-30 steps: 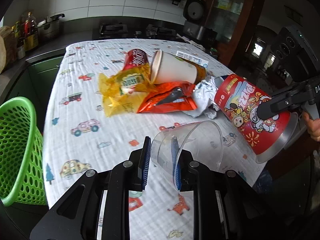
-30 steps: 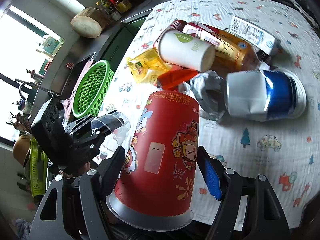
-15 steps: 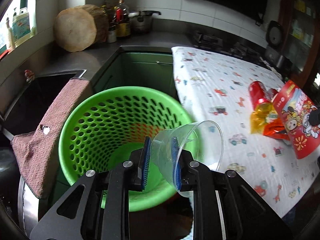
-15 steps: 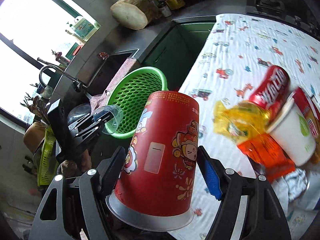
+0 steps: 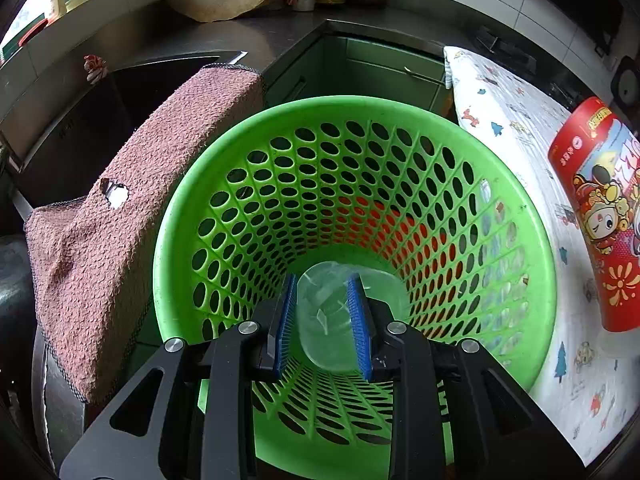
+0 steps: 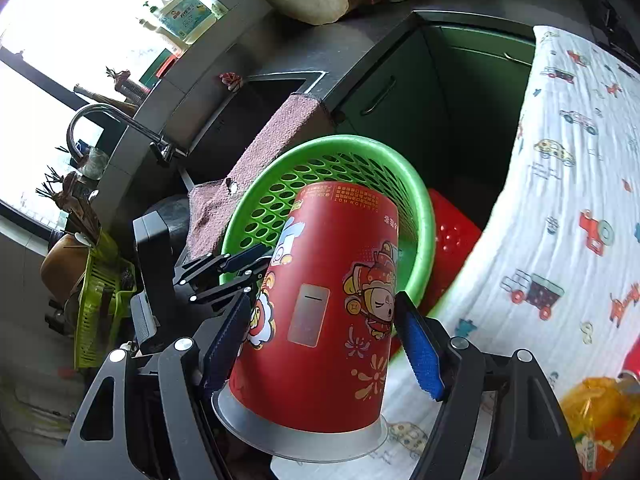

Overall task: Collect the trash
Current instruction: 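Carry both cups into the green basket and open both tools to drop them, then grasp the white paper cup with the right tool while the left tool grasps the yellow snack bag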

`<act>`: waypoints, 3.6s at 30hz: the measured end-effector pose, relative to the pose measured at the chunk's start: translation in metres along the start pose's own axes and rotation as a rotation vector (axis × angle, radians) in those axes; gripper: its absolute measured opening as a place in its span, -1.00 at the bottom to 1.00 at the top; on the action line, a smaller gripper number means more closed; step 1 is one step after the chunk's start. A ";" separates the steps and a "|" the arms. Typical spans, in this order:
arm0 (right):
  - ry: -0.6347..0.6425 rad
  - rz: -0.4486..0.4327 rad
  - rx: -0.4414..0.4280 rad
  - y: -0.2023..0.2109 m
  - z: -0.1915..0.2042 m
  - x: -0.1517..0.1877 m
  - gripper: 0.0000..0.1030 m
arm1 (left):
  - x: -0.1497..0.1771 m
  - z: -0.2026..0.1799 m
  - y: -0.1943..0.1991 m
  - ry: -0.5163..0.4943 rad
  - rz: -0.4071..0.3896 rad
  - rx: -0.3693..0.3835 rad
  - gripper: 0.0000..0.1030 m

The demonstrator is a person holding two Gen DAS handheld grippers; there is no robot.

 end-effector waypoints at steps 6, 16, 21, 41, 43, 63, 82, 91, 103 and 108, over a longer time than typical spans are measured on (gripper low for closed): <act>0.003 0.016 0.008 -0.032 -0.001 -0.014 0.37 | -0.002 0.009 0.001 0.018 -0.018 -0.018 -0.09; 0.049 0.032 0.098 -0.080 0.000 -0.018 0.37 | 0.006 0.023 0.032 0.069 -0.073 -0.045 0.29; 0.061 0.039 0.139 -0.099 -0.004 -0.014 0.40 | 0.011 0.021 0.041 0.067 -0.085 -0.046 0.39; 0.153 -0.172 0.262 0.065 -0.027 0.035 0.74 | 0.013 -0.032 0.067 -0.001 -0.123 0.016 0.60; 0.143 -0.194 0.289 0.092 -0.042 0.045 0.75 | 0.013 -0.044 0.070 -0.017 -0.133 0.027 0.61; 0.178 -0.132 0.580 0.206 -0.168 0.116 0.76 | 0.026 -0.162 0.089 -0.153 -0.135 0.167 0.62; 0.372 0.014 0.649 0.160 -0.191 0.108 0.48 | 0.025 -0.252 0.076 -0.349 -0.120 0.305 0.75; 0.344 -0.003 0.627 0.164 -0.193 0.109 0.21 | 0.018 -0.304 0.059 -0.528 -0.147 0.396 0.80; 0.258 -0.074 0.578 0.193 -0.195 0.115 0.20 | 0.010 -0.342 0.031 -0.661 -0.151 0.459 0.76; 0.237 -0.089 0.572 0.200 -0.195 0.119 0.20 | 0.012 -0.347 0.027 -0.668 -0.143 0.483 0.18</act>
Point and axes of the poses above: each gripper's, at about its wrist camera, not at the fingertips, and y roughly against the way its jaws point, z to its left, x to its underside, the point moved 2 cm from there along -y, roughly the way its jaws point, and after that the axes turned 6 degrees about -z, right-handed, at the moved point
